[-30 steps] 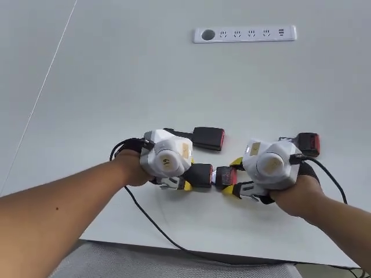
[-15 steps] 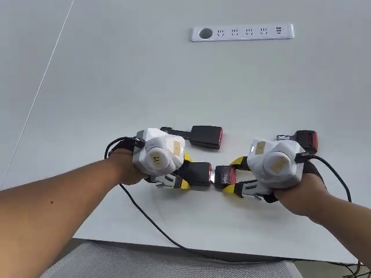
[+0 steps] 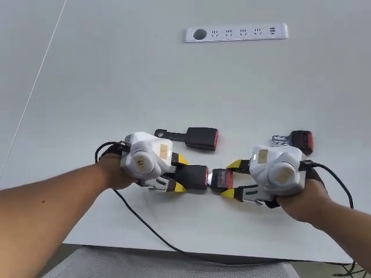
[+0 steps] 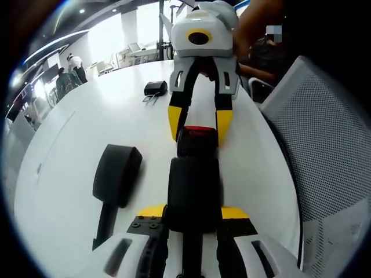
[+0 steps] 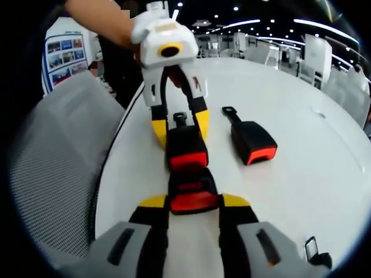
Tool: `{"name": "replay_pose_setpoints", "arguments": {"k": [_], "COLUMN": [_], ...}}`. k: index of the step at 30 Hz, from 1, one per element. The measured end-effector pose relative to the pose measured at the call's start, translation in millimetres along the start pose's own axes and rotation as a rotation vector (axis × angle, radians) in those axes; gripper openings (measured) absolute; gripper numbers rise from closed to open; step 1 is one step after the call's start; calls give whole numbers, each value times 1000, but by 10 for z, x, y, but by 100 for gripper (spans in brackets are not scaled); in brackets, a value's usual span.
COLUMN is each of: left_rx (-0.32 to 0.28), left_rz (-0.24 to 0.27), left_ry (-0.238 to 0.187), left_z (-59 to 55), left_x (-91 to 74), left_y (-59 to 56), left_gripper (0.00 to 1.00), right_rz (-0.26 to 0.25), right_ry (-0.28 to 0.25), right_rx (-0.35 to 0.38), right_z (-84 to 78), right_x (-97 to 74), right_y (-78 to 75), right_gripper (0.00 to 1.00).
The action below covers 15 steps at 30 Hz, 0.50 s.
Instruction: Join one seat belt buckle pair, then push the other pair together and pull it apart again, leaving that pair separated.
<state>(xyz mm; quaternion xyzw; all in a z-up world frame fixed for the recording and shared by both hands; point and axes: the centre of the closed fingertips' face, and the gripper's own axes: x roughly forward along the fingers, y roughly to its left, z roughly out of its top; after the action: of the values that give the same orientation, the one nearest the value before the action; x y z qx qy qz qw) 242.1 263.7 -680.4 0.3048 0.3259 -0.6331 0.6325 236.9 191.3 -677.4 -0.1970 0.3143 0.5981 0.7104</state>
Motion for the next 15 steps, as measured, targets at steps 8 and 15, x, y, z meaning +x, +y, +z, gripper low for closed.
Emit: {"name": "replay_pose_setpoints", "arguments": {"k": [8,15], "left_rx": [4,7], "left_rz": [-3,-5], "left_ry": [-24,-34], "left_z": [10,13], "left_x": [7,8], "left_y": [-12,-12], "left_gripper": [32,32], "right_rz": [1,-6], "right_ry": [-26,-33], "right_rx": [15,6], "right_z": [-3,-2], "right_x": [-17,-15], "right_y": [27,26], "right_gripper": [31,31]}}
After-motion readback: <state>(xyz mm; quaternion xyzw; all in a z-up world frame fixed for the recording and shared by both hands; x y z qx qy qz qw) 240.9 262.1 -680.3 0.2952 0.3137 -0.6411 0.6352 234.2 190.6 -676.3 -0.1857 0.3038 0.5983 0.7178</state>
